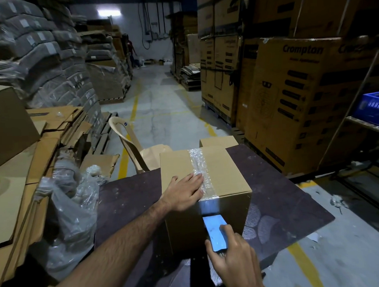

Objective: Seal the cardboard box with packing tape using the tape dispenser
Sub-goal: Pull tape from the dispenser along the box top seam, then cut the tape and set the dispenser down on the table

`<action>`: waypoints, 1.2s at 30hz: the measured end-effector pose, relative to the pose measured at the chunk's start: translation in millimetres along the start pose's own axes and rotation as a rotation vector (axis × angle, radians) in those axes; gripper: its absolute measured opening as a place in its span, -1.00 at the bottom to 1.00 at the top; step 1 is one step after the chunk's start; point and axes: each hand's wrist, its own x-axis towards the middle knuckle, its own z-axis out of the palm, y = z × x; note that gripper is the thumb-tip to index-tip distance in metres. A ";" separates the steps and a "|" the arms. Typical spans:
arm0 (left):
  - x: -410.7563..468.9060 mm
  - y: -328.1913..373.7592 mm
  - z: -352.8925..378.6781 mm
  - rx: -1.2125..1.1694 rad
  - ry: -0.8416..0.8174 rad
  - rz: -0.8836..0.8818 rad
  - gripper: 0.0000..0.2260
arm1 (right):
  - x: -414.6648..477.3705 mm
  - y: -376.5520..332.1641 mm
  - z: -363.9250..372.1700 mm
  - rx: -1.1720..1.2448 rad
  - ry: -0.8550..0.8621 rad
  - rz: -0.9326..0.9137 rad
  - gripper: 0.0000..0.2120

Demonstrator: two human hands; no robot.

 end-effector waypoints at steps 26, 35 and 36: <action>1.7 -6.1 5.5 -0.002 0.042 -0.036 -0.49 | -2.2 35.0 -5.7 0.727 0.213 0.547 -0.89; -13.2 4.0 3.0 -0.110 0.194 -0.038 -0.48 | 1.0 44.2 -12.0 0.633 0.302 0.319 -0.83; -17.4 7.5 3.5 -0.158 0.255 -0.030 -0.50 | 1.3 46.1 -12.6 0.623 0.315 0.302 -0.82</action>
